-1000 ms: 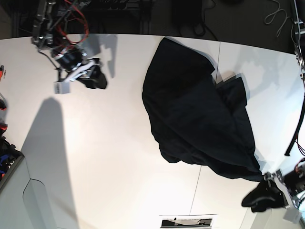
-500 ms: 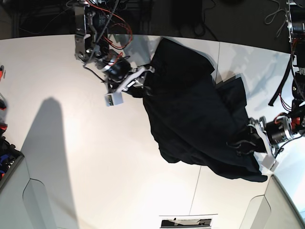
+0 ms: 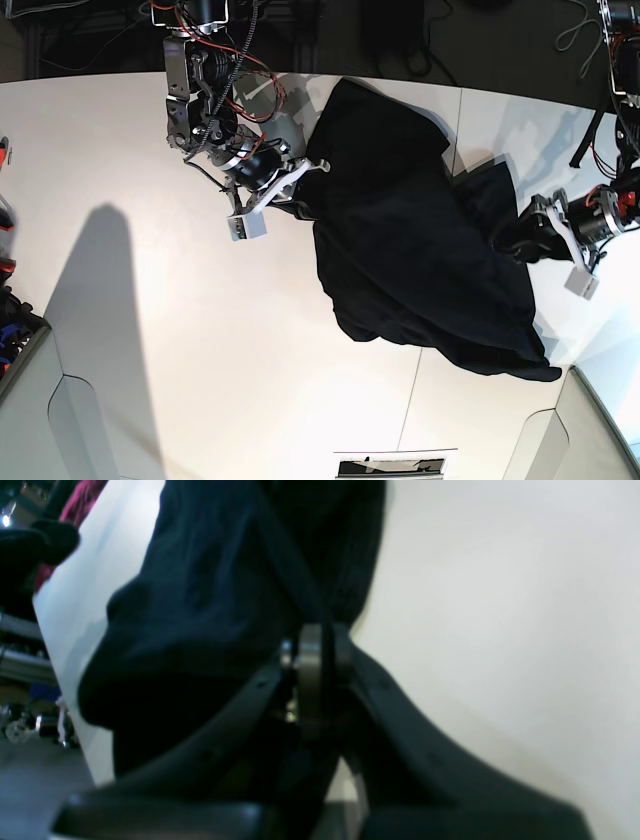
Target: Layout the t-shirt on the table in an organized manner, then fold the t-shirt properly
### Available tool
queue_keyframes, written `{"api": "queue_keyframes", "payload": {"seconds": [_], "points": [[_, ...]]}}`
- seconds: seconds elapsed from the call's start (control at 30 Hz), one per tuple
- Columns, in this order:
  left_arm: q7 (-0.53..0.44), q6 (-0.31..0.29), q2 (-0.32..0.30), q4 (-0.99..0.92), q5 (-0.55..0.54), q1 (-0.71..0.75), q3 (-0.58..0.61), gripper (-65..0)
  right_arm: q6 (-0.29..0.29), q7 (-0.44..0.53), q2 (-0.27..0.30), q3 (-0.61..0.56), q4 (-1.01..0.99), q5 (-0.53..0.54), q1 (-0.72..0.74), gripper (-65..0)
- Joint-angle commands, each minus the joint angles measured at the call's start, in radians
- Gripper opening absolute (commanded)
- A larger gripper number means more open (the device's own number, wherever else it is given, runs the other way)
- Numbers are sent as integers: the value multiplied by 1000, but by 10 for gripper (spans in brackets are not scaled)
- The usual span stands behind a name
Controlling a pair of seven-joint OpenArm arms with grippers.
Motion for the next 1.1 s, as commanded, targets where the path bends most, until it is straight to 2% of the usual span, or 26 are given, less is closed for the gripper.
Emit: {"api": "queue_keyframes", "payload": {"seconds": [0.0,0.23,0.5,0.63,0.73,0.8,0.87,0.97,1.07], "points": [[-19,-9,-23,15,-24,-9,-10,-299,3,-6,-3,0,12,13,10,-650],[-20,-9,-23,15,-23,68,-10,-299,3,-21,27,47,175,12,8,-650],[-58,-9,-18,15,-9,151,-10,-299,2,-105,137,206,407,13,7,-650],[-56,-9,13,15,-18,152,-10,-299,-7,-115,187,316,422,72,8,-650],[-55,-9,49,18,-46,151,-10,-299,-5,-167,195,362,422,139,4,-650],[-37,-9,89,53,-19,152,-5,-300,-5,-179,193,362,421,166,-5,-650],[-26,-9,133,121,24,153,19,-342,-5,-179,193,354,419,179,-15,-650],[-68,-9,191,232,85,152,81,-483,-5,-179,193,338,414,177,-15,-650],[-149,-9,232,337,217,152,135,-611,-5,-180,188,320,414,176,-15,-650]]}}
